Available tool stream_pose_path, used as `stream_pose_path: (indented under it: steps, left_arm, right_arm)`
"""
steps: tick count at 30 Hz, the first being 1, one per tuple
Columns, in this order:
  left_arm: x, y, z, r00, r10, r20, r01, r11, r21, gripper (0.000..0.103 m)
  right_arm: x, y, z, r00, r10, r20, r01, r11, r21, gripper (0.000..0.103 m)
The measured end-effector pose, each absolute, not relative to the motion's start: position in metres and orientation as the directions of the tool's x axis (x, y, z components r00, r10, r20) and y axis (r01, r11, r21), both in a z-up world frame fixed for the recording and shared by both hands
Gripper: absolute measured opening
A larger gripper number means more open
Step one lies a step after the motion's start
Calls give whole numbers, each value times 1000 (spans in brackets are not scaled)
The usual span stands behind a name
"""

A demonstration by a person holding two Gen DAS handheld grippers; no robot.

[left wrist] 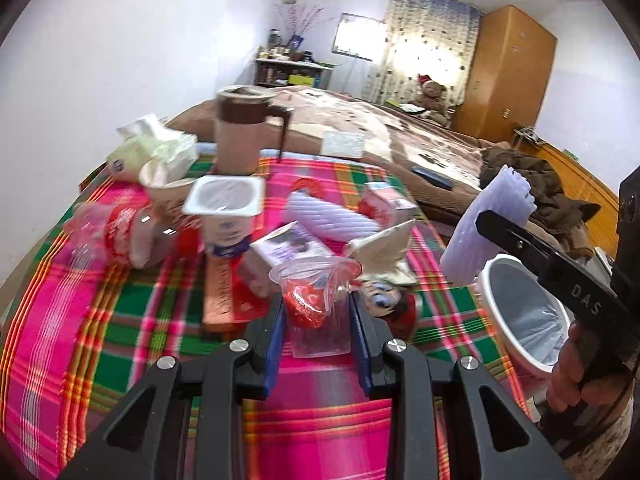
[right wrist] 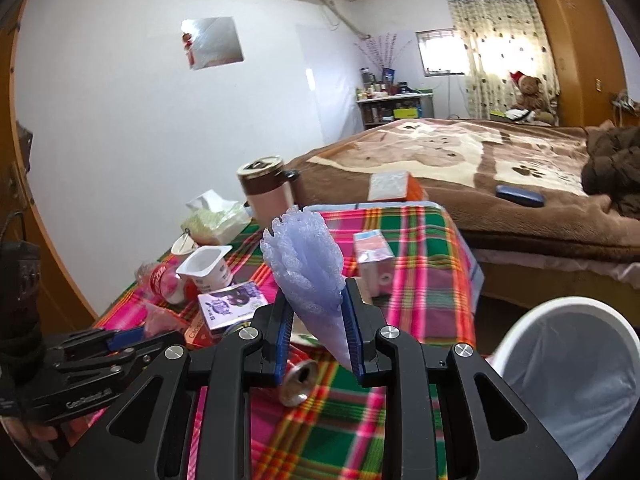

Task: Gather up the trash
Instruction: 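Carry the cup and foam net over the white bin and open both tools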

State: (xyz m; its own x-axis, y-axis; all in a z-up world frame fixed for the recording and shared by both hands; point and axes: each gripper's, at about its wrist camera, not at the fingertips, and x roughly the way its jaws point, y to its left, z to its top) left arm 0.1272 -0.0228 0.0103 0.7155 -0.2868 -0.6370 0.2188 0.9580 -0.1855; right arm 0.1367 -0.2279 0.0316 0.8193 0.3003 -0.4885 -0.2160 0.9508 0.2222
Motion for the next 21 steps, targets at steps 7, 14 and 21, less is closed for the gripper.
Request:
stream_pose_path:
  steps: [7,14,21]
  left_arm:
    - [135,-64,21,702,-362,-613,313,930,-191,32]
    - [136,-116,31,697,-412,-587,413,900,-140,32]
    - [139,-172,34,651,-485,-584,510,849,-136,32]
  right_arm:
    - [123,-265,35,842,250,-478,-133,955,265,25]
    - [112,-301,32,859,150,-490,-23,967,255,25]
    - [103,-337,26,850,38,-525,96,970,224,25]
